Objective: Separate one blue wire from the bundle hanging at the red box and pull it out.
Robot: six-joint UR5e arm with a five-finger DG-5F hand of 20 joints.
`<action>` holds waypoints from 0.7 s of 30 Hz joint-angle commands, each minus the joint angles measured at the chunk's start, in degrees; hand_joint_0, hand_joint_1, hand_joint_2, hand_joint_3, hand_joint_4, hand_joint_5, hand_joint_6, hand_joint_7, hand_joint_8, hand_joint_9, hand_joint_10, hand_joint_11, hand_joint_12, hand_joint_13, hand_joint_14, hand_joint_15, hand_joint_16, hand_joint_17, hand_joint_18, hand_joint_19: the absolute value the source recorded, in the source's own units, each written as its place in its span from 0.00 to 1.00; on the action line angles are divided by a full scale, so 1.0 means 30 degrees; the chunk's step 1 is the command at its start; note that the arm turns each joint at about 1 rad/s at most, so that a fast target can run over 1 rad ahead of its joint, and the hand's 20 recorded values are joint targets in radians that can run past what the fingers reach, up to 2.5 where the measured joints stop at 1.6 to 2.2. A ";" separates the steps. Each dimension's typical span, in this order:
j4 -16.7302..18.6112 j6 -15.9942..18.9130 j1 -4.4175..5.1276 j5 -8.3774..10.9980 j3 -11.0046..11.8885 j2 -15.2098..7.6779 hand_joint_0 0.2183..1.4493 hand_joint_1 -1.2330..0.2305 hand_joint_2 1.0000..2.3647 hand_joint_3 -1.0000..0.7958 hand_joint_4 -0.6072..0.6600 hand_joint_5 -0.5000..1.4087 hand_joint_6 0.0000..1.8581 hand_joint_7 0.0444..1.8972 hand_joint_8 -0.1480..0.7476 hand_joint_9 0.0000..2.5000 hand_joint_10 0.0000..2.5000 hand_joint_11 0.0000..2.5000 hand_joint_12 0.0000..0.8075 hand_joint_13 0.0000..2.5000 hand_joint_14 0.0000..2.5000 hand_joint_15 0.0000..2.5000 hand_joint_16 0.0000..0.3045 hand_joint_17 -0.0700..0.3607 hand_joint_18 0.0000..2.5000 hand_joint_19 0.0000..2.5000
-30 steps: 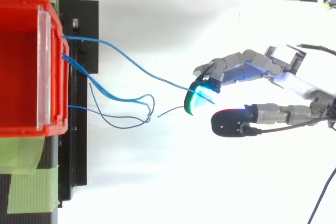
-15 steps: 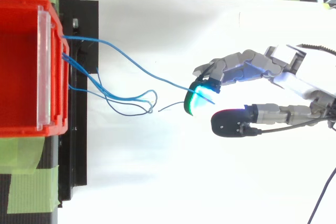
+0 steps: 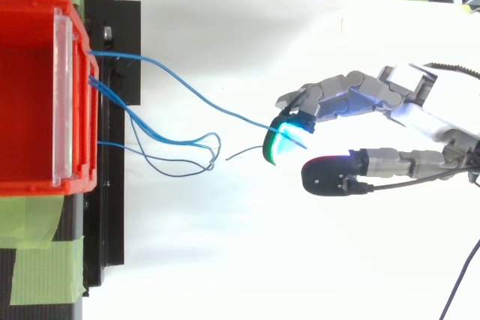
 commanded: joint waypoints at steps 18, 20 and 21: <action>0.0000 -0.0027 0.0007 0.0000 0.0004 0.0000 0.31 0.31 0.00 0.54 0.47 0.20 0.47 0.48 0.55 0.24 0.00 0.21 0.55 0.10 0.00 0.13 0.22 0.51 0.09 0.03; 0.0000 0.0002 0.0007 0.0000 0.0004 0.0000 0.31 0.31 0.00 0.53 0.47 0.20 0.47 0.48 0.55 0.24 0.00 0.22 0.55 0.10 0.00 0.13 0.22 0.51 0.09 0.03; 0.0000 0.0002 0.0007 0.0000 0.0004 0.0000 0.31 0.31 0.00 0.53 0.47 0.20 0.47 0.49 0.55 0.24 0.00 0.21 0.55 0.10 0.00 0.12 0.22 0.52 0.09 0.03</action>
